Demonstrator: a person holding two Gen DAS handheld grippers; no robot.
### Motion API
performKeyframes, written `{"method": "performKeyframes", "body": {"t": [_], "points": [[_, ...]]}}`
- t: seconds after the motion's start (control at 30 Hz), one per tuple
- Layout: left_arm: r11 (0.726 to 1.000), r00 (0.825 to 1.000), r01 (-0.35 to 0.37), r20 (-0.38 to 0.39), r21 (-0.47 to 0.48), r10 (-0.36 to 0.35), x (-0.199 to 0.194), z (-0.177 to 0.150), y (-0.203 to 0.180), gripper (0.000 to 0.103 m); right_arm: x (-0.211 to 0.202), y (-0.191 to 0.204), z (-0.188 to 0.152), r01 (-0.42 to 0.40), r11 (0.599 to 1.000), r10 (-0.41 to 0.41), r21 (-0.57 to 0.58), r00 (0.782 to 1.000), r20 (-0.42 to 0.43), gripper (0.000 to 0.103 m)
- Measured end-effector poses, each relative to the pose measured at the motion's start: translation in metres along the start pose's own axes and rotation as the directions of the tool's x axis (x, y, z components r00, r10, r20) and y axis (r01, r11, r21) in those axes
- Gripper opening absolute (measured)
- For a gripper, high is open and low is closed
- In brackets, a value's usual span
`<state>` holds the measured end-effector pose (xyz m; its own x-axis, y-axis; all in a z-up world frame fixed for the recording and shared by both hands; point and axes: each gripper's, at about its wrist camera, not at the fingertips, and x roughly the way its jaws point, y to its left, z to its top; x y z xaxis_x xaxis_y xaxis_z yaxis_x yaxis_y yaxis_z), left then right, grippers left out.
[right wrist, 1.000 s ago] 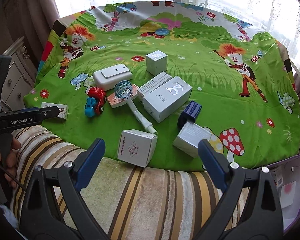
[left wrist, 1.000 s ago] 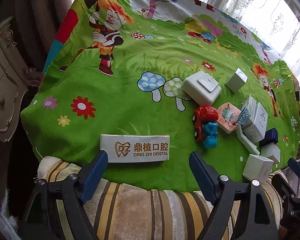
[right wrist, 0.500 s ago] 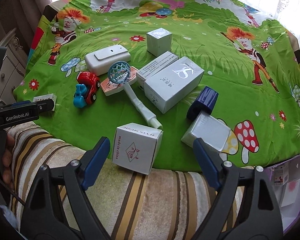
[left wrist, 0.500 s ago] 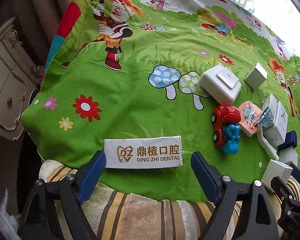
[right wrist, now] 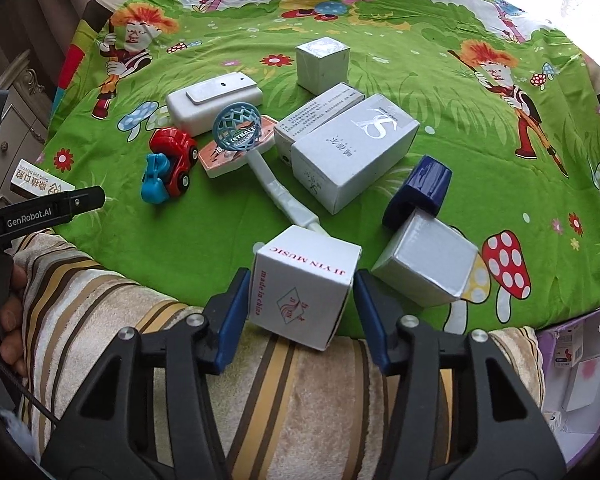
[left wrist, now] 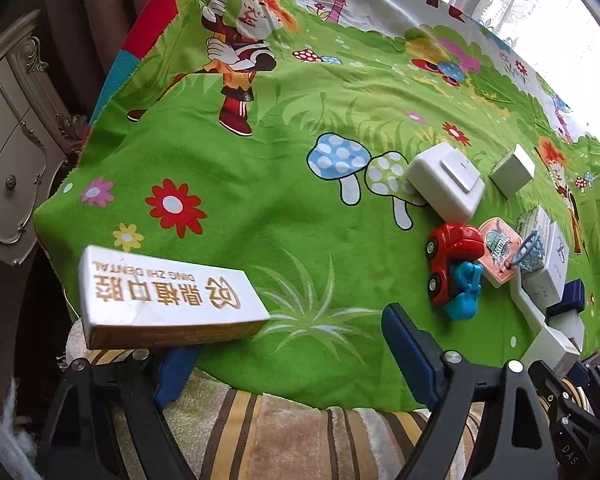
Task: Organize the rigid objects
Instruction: 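Grasp the DING ZHI DENTAL box with the left tool while the right tool grasps the JIYIN MUSIC box, then carry the dental box and JIYIN MUSIC box over to the purple box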
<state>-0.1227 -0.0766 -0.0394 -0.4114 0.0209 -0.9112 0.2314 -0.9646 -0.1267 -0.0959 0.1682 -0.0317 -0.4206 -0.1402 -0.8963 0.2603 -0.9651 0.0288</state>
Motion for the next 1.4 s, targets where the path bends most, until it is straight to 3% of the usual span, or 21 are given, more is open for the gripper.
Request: {"method": "performKeyframes", "body": {"t": [0.1, 0.13, 0.17, 0.23, 0.47, 0.53, 0.7, 0.83, 0.9, 0.97, 1.07, 1.13, 1.3, 1.4], "points": [[0.997, 0.997, 0.076, 0.033, -0.025, -0.075, -0.005, 0.001, 0.005, 0.086, 0.000, 0.001, -0.001, -0.003, 1.000, 0.003, -0.003, 1.000, 0.002, 0.053], [0.996, 0.996, 0.088, 0.030, -0.023, -0.087, -0.005, 0.002, 0.005, 0.080, 0.000, 0.001, -0.001, -0.004, 1.000, 0.004, -0.003, 1.000, 0.002, 0.053], [0.994, 0.994, 0.108, 0.033, -0.013, -0.108, -0.005, 0.002, 0.003, 0.068, 0.000, 0.001, -0.001, -0.005, 1.000, 0.005, -0.003, 1.000, 0.003, 0.053], [0.990, 0.990, 0.139, 0.032, 0.019, -0.139, -0.005, 0.001, -0.003, 0.061, -0.001, 0.000, -0.001, -0.008, 1.000, 0.008, -0.001, 1.000, 0.003, 0.053], [0.979, 0.981, 0.194, 0.011, 0.069, -0.195, -0.002, 0.001, -0.014, 0.061, -0.001, -0.002, -0.002, -0.021, 1.000, 0.021, 0.007, 1.000, 0.008, 0.053], [0.977, 0.978, 0.201, 0.047, 0.073, -0.205, -0.010, 0.000, -0.014, 0.061, -0.002, -0.002, -0.001, -0.024, 1.000, 0.024, 0.008, 1.000, 0.010, 0.053], [0.945, 0.930, 0.327, 0.171, 0.011, -0.324, -0.046, -0.004, 0.010, 0.062, -0.005, -0.001, -0.003, -0.028, 1.000, 0.028, 0.001, 0.999, 0.023, 0.052], [0.910, 0.903, 0.414, 0.132, -0.026, -0.408, -0.050, -0.009, 0.019, 0.062, -0.005, -0.001, -0.004, -0.030, 1.000, 0.030, 0.001, 0.999, 0.022, 0.052], [0.928, 0.920, 0.372, 0.143, -0.023, -0.365, -0.057, -0.010, 0.021, 0.062, -0.005, -0.002, -0.003, -0.034, 0.999, 0.034, 0.004, 0.999, 0.021, 0.052], [0.975, 0.966, 0.220, 0.150, -0.031, -0.213, -0.061, -0.007, 0.026, 0.062, -0.004, -0.002, -0.004, -0.037, 0.999, 0.037, 0.003, 0.999, 0.021, 0.052], [0.992, 0.986, 0.099, 0.143, -0.074, -0.088, -0.060, -0.005, 0.044, 0.071, -0.006, -0.002, -0.005, -0.041, 0.999, 0.041, 0.001, 0.999, 0.027, 0.052], [0.989, 0.992, 0.050, 0.124, -0.139, -0.033, -0.057, -0.006, 0.057, 0.085, -0.006, -0.004, -0.004, -0.044, 0.999, 0.044, 0.006, 0.999, 0.028, 0.052], [0.979, 0.996, -0.010, 0.080, -0.202, 0.027, -0.050, -0.006, 0.060, 0.089, -0.007, -0.003, -0.004, -0.048, 0.999, 0.048, 0.001, 0.998, 0.030, 0.052], [0.967, 0.996, -0.061, 0.051, -0.249, 0.076, -0.044, 0.001, 0.057, 0.097, -0.008, -0.004, -0.005, -0.056, 0.998, 0.056, 0.005, 0.998, 0.033, 0.052]]}}
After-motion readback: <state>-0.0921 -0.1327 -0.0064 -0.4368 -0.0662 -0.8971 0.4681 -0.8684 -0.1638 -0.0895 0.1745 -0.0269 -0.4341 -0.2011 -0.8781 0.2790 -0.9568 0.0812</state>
